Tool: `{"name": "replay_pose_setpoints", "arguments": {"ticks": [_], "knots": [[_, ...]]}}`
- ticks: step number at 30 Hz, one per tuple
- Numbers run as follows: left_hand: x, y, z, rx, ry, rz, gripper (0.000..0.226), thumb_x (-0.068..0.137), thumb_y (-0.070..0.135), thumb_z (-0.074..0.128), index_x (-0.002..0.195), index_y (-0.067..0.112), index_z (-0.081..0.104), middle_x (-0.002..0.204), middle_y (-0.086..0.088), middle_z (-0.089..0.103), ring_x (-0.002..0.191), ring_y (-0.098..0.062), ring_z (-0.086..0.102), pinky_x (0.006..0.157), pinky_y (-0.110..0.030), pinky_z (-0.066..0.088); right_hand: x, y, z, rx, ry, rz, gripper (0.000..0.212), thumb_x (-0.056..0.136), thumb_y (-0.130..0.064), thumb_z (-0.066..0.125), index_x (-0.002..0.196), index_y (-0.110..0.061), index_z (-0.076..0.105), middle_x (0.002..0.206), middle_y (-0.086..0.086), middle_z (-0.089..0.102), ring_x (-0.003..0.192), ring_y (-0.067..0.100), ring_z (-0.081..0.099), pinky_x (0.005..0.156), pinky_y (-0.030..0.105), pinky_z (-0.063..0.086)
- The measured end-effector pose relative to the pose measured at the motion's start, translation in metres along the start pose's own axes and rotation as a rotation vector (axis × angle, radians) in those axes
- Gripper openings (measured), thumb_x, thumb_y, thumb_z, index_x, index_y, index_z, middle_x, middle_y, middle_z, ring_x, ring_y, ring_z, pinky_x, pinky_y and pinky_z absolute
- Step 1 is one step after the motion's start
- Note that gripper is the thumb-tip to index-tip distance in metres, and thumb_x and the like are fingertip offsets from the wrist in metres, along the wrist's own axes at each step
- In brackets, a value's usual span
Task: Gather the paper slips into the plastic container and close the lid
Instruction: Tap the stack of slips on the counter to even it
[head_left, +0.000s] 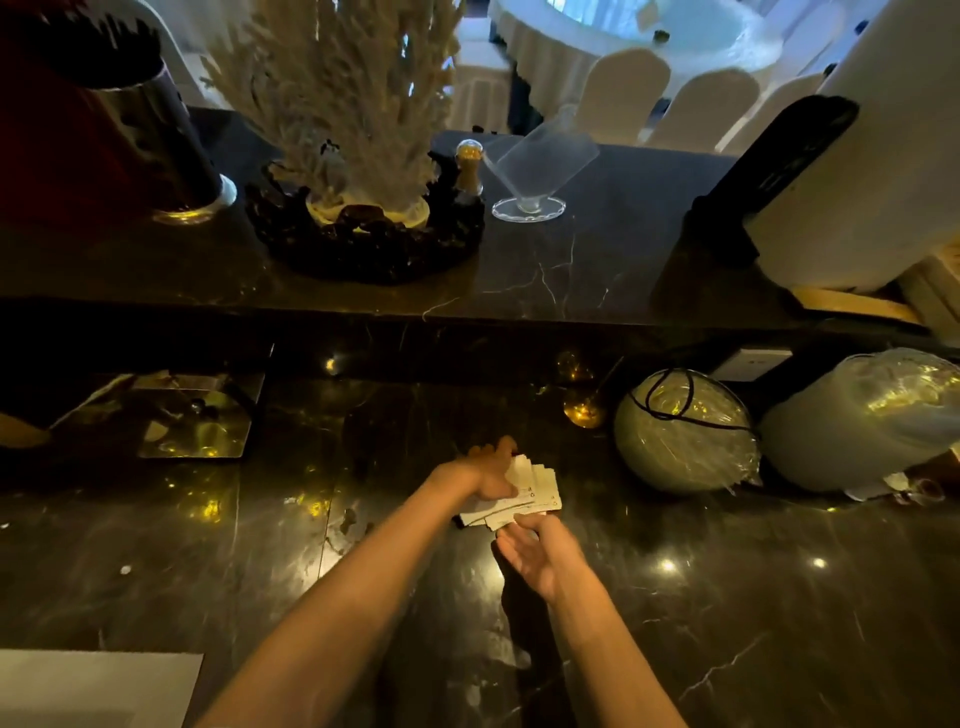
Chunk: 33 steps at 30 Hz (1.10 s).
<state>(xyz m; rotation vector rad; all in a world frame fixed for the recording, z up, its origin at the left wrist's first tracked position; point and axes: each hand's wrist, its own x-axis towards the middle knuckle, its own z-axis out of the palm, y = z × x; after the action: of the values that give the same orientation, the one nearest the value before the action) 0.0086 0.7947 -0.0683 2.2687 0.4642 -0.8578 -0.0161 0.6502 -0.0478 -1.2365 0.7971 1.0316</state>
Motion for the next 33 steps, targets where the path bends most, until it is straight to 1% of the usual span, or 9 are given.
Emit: {"name": "replay_pose_setpoints", "arguments": {"ticks": [2,5,8,11,15,20,23,27,33], "knots": [[-0.008,0.007,0.009,0.020,0.003,-0.035,0.084,0.087,0.033,0.070,0.152,0.016,0.021,0.154,-0.015,0.034,0.141,-0.037,0.035,0.112,-0.048,0.038,-0.004,0.000,-0.003,-0.011,-0.005,-0.015,0.019,0.094,0.000,0.047,0.107,-0.005,0.059,0.094,0.013,0.064,0.094,0.025,0.062,0.083,0.034,0.051],[-0.024,0.013,0.032,-0.155,0.054,-0.112,0.094,0.077,0.034,0.080,0.150,0.010,0.026,0.150,-0.016,0.040,0.138,-0.037,0.042,0.110,-0.045,0.042,-0.010,0.003,-0.013,-0.050,0.013,-0.061,0.017,0.091,0.002,0.047,0.094,-0.012,0.057,0.092,0.008,0.064,0.093,0.021,0.062,0.093,0.038,0.048],[-0.042,0.013,0.061,-0.674,0.060,-0.150,0.070,0.069,0.016,0.084,0.131,0.008,0.052,0.126,-0.010,0.062,0.119,-0.027,0.059,0.101,-0.042,0.052,-0.017,0.005,-0.029,-0.139,0.039,-0.159,0.025,0.087,0.008,0.045,0.093,-0.014,0.057,0.092,0.007,0.063,0.084,0.020,0.059,0.084,0.037,0.050],[-0.058,0.013,0.093,-0.894,0.234,-0.076,0.045,0.066,0.008,0.082,0.106,0.018,0.064,0.115,-0.011,0.070,0.105,-0.025,0.067,0.091,-0.043,0.059,-0.022,0.008,-0.043,-0.275,-0.022,-0.233,0.038,0.082,0.013,0.042,0.104,-0.010,0.065,0.095,0.010,0.068,0.083,0.019,0.059,0.079,0.039,0.052],[-0.077,0.023,0.120,-0.886,0.456,0.086,0.040,0.069,0.027,0.082,0.100,0.037,0.059,0.110,0.000,0.048,0.096,-0.007,0.061,0.070,-0.012,0.054,-0.030,0.019,-0.060,-0.312,-0.093,-0.446,0.046,0.083,0.011,0.053,0.120,-0.018,0.058,0.110,0.004,0.070,0.098,0.013,0.067,0.068,0.022,0.054],[-0.097,0.029,0.128,-1.048,0.486,0.313,0.047,0.074,0.035,0.077,0.112,0.057,0.058,0.122,0.016,0.047,0.108,0.000,0.062,0.078,-0.017,0.056,-0.033,0.038,-0.073,-0.362,-0.053,-0.785,0.062,0.088,0.013,0.049,0.130,-0.032,0.051,0.123,-0.011,0.063,0.114,0.003,0.063,0.093,0.025,0.054],[-0.099,0.029,0.135,-1.146,0.352,0.362,0.059,0.082,0.018,0.070,0.133,0.041,0.049,0.131,0.007,0.058,0.118,-0.015,0.063,0.086,-0.030,0.058,-0.030,0.046,-0.080,-0.328,-0.049,-0.785,0.055,0.093,0.003,0.054,0.129,-0.039,0.052,0.121,-0.013,0.067,0.112,0.004,0.065,0.093,0.029,0.056],[-0.102,0.028,0.149,-1.169,0.409,0.313,0.058,0.082,0.004,0.064,0.129,0.034,0.052,0.125,-0.004,0.065,0.117,-0.024,0.064,0.099,-0.047,0.054,-0.025,0.063,-0.080,-0.326,-0.028,-0.761,0.054,0.093,0.002,0.056,0.136,-0.031,0.049,0.126,-0.006,0.066,0.116,0.012,0.064,0.101,0.039,0.054],[-0.108,0.022,0.164,-1.168,0.535,0.325,0.073,0.074,-0.012,0.054,0.132,0.032,0.053,0.132,0.004,0.059,0.126,-0.019,0.057,0.103,-0.038,0.052,-0.023,0.074,-0.084,-0.371,-0.086,-0.791,0.085,0.080,0.026,0.040,0.138,-0.034,0.049,0.139,-0.008,0.055,0.130,0.010,0.053,0.111,0.036,0.044]]}}
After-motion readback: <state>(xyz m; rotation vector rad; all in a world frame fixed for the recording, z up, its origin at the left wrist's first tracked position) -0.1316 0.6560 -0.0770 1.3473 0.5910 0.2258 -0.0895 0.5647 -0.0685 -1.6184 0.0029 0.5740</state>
